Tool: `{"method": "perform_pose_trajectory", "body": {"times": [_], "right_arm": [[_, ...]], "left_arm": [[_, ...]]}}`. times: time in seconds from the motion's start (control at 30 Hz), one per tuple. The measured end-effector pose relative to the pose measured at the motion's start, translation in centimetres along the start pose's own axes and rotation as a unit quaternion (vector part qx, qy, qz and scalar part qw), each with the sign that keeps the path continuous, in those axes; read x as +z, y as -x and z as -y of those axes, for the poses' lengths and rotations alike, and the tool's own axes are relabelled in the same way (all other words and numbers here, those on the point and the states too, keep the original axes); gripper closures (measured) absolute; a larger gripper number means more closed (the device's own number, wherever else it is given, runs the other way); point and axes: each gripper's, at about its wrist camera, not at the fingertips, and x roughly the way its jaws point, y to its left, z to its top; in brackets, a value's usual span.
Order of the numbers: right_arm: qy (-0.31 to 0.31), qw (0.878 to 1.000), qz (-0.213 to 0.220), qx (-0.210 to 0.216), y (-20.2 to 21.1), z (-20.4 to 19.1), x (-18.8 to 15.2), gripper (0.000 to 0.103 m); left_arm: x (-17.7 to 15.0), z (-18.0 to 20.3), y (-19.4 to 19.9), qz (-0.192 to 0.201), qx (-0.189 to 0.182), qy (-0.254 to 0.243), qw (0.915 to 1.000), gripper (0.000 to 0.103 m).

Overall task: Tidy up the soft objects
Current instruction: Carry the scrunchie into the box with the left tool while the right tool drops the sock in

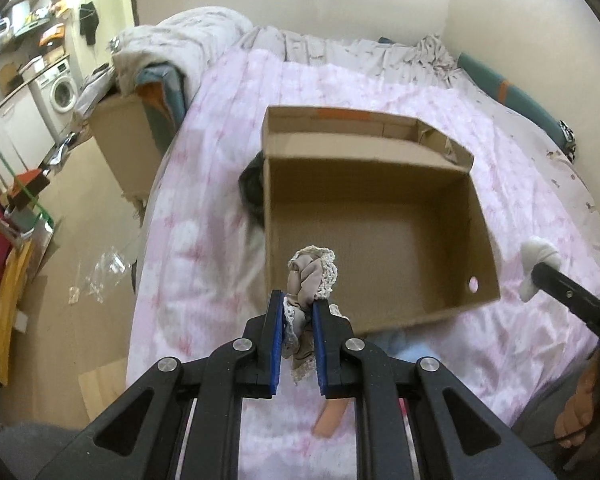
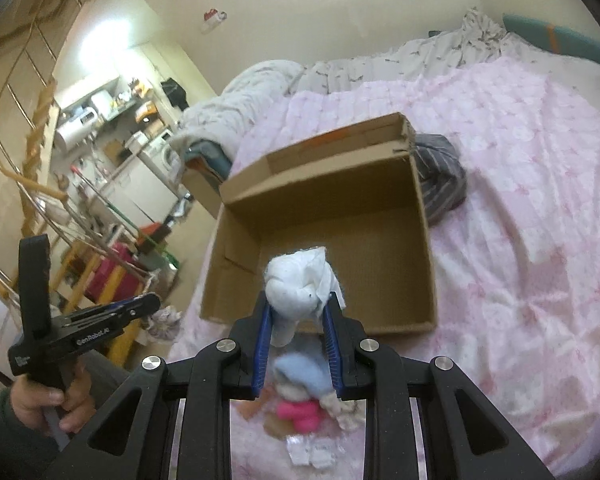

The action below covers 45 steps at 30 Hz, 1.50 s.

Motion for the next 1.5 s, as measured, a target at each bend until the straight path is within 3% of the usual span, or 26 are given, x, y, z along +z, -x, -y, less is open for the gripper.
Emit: {"method": "perform_pose_trajectory", "body": {"times": [0.3,0.5,0.67,0.93,1.5], "right_arm": [[0.001,0.999,-0.003,-0.037,-3.6,1.4,2.3,0.076],[-0.029,0.997,-0.033,-0.064,-6.2,3.7,1.0,0.076],[-0.007,0.994,-0.059,-0.088,-7.7,3.7,-0.2,0.076],[0.030,0.988,-0.101,-0.116,-9.8,2.7,-1.6,0.076],[0.029,0.986,-0.108,-0.124,-9.9,2.7,-1.9,0.076]], "left_arm": [[4.0,2.6,-3.9,0.017,-0.009,0.002,0.9998,0.091],[3.1,4.3,-7.3,0.020,-0.002,-0.019,0.9996,0.090],[1.7,4.9,-9.3,0.017,0.011,-0.040,0.9990,0.090],[1.2,3.0,-9.9,0.006,0.007,-0.006,0.9999,0.090],[0.8,2.7,-9.5,0.018,0.001,0.002,0.9998,0.090]]}}
